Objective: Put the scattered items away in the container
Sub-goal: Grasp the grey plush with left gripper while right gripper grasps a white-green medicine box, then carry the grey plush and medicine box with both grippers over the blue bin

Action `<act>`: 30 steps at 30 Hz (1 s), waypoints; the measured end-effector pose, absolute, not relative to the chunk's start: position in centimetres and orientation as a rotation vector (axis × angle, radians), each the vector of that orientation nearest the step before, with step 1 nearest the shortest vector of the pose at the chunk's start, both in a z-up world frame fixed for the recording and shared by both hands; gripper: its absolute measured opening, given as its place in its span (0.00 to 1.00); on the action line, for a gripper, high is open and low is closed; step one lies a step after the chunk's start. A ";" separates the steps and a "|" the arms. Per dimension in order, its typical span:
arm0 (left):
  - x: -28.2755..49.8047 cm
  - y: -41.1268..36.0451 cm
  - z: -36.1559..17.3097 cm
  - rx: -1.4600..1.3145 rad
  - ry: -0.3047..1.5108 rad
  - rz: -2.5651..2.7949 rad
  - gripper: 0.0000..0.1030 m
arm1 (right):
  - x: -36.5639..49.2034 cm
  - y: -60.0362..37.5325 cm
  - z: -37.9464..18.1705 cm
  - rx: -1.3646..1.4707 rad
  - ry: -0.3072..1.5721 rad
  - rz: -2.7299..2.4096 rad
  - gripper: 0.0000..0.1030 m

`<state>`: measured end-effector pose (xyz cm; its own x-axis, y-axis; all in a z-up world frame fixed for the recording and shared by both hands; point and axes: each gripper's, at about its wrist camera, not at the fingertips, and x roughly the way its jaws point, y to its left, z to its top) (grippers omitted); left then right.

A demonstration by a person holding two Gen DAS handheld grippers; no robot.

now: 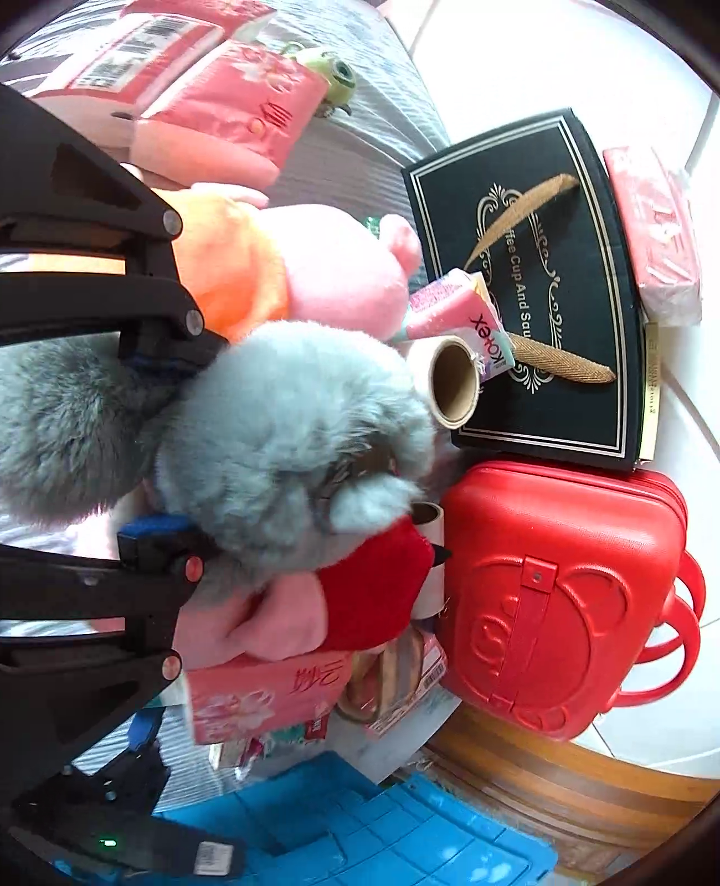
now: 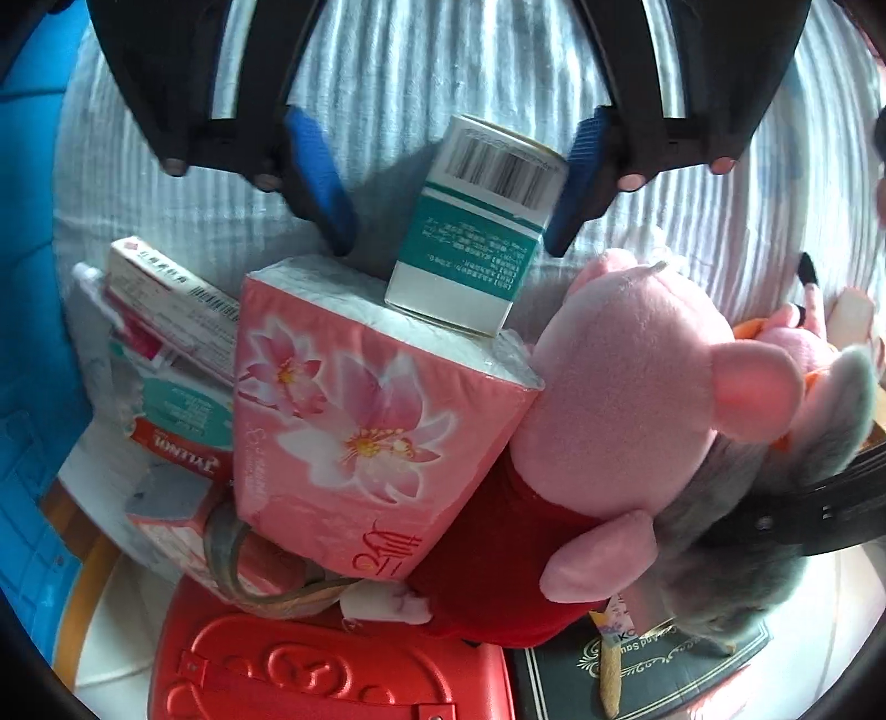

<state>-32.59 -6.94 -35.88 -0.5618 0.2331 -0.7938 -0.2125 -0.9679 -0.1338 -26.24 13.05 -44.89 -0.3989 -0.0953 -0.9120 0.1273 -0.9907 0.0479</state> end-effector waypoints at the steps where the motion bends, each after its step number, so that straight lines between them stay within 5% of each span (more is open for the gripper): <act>1: -32.0 -7.1 -35.7 -1.309 -0.037 2.572 0.35 | -26.0 13.0 -44.8 1.641 0.038 -2.511 0.43; 30: -15.6 -11.6 -31.2 -1.344 -0.168 2.594 0.31 | -14.3 12.2 -37.4 1.624 0.001 -2.386 0.37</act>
<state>-15.61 -11.58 -31.20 -0.5602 0.2412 -0.7925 -0.1371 -0.9705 -0.1984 -14.31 12.24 -37.43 -0.3445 -0.2082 -0.9154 0.2090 -0.9676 0.1414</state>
